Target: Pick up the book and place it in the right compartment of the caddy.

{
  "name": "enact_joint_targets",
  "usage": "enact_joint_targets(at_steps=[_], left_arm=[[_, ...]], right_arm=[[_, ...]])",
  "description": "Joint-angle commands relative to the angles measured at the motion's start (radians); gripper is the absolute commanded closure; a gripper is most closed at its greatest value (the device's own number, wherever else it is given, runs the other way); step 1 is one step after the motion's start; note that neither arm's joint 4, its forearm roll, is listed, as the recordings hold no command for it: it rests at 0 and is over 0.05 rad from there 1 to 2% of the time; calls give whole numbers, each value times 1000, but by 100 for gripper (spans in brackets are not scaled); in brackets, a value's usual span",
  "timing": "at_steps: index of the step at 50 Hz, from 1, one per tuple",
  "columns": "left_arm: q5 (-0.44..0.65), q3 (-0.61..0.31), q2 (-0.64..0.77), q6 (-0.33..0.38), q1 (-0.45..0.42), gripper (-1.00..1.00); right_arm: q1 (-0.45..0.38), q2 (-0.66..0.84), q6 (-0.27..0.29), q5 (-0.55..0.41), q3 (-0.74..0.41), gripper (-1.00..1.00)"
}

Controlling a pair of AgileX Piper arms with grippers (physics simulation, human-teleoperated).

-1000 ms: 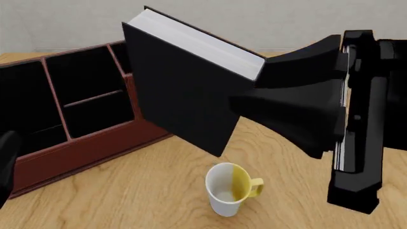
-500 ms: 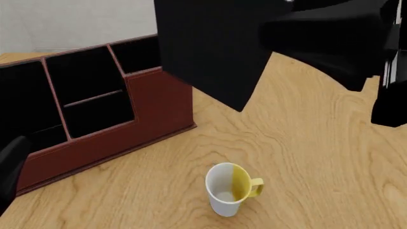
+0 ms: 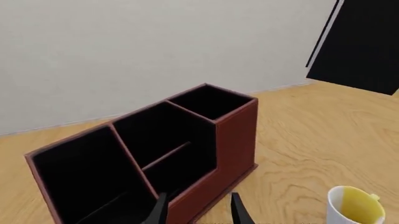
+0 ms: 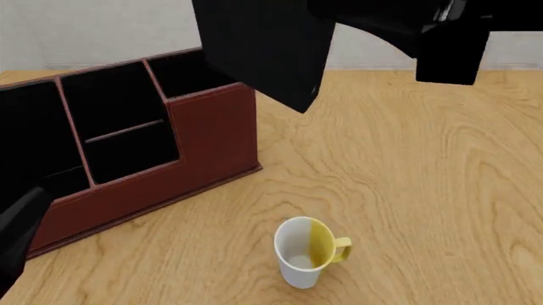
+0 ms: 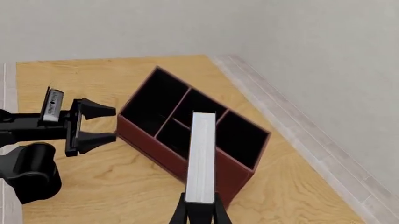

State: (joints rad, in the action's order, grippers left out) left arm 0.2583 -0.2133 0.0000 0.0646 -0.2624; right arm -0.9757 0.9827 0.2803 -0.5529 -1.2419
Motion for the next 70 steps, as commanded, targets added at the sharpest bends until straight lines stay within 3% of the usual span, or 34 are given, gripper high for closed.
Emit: enact_joint_targets(at_steps=[1, 19, 35, 70], left_arm=[[-9, 16, 0, 2, -17, -100], [-20, 26, 0, 4, -20, -100], [-39, 44, 0, 16, -4, -100], [-37, 42, 0, 7, 44, -100]], right_arm=[[25, 94, -10, -32, -128, 100], [71, 292, 26, -86, -375, 100], [84, 414, -14, -35, -446, 100], [127, 644, 4, 12, -596, 100]])
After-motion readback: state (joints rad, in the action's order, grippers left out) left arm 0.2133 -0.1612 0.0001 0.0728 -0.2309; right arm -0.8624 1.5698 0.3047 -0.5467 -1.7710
